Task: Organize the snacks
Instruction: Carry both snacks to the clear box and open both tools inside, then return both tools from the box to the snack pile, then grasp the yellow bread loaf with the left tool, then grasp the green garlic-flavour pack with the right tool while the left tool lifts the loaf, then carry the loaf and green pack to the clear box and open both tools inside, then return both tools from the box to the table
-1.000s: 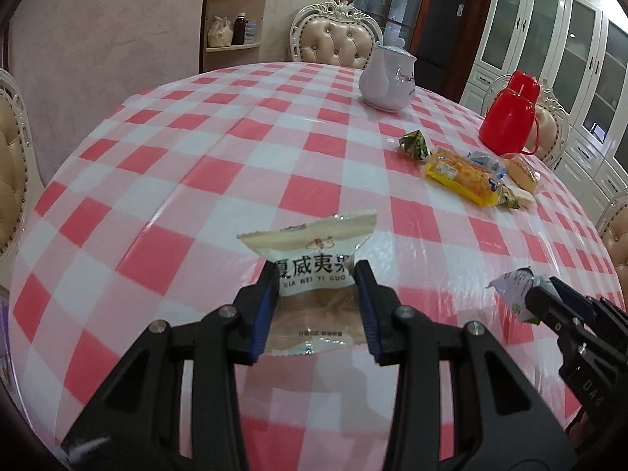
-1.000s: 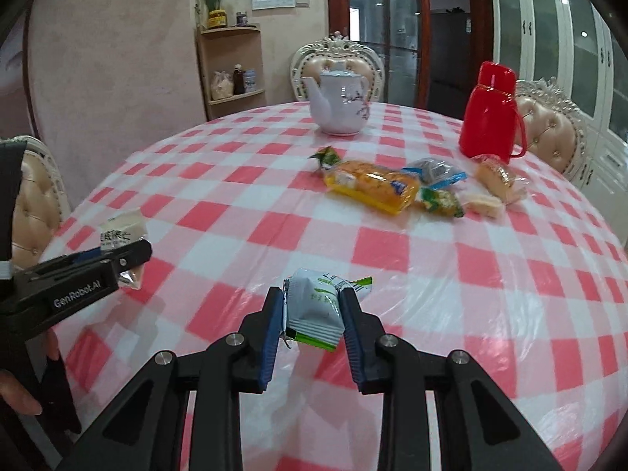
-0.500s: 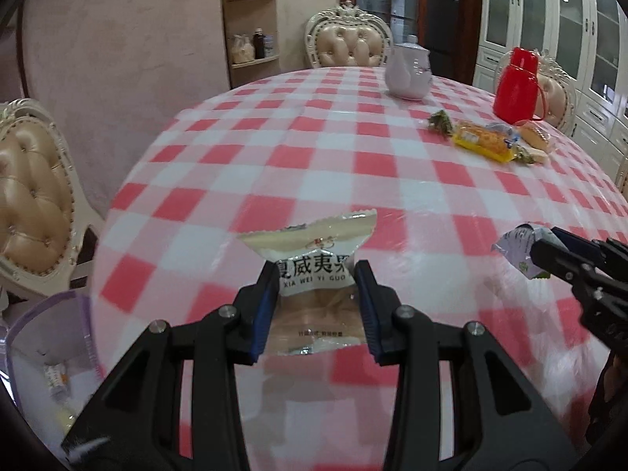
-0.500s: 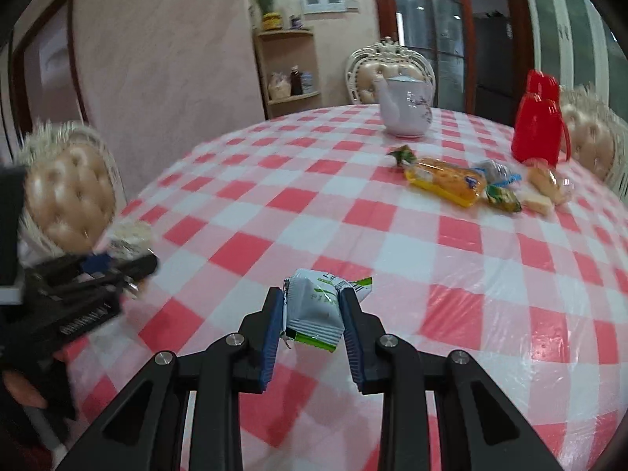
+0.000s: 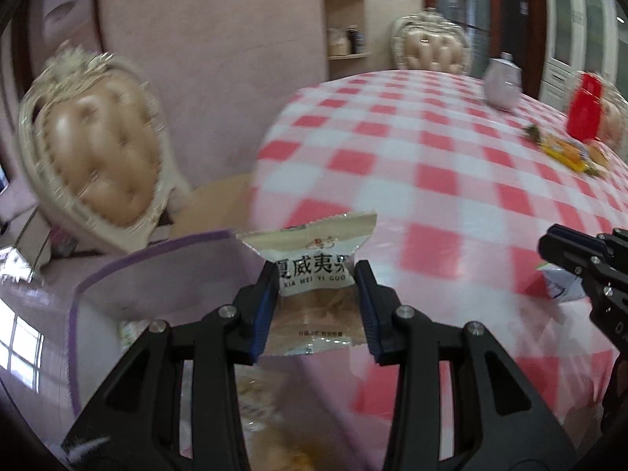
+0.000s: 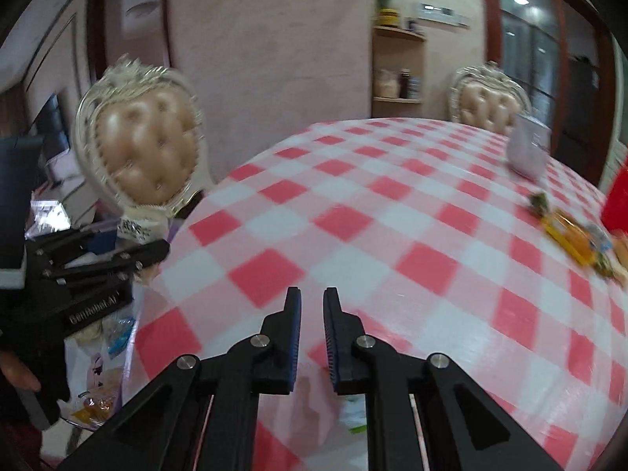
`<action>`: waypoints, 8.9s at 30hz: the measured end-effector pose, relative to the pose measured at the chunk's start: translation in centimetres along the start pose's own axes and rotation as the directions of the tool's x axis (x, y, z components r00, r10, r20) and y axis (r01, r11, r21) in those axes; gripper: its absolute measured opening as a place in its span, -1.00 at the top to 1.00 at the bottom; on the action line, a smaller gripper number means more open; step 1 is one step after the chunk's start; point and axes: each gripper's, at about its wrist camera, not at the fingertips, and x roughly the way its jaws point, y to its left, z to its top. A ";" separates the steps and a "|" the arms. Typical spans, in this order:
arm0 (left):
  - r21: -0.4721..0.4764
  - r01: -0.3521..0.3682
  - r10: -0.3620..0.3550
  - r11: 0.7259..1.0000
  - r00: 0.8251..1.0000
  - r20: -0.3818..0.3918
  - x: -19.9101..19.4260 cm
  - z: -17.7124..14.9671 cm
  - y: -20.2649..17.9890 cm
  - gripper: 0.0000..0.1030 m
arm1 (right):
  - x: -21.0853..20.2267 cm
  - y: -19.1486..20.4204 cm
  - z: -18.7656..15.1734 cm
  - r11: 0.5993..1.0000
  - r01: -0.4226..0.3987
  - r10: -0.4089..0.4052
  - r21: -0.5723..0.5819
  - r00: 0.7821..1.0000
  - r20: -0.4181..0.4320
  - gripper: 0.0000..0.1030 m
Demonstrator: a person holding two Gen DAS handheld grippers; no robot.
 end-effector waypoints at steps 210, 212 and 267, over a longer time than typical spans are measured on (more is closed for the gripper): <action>0.104 0.262 -0.256 0.959 0.964 -0.067 3.6 5.3 -17.1 0.01 | -4.5 -15.1 -4.4 0.949 0.140 -0.142 0.281 0.990 -0.011 0.20; 0.097 0.249 -0.244 0.964 0.968 -0.057 3.0 4.9 -15.8 0.01 | -4.1 -14.1 -4.3 0.956 0.121 -0.122 0.266 0.992 -0.012 0.20; -0.080 -0.058 0.054 0.995 0.997 -0.049 0.8 1.7 0.7 -0.80 | -2.5 -5.6 -0.1 0.989 -0.131 0.130 0.067 0.991 0.024 0.00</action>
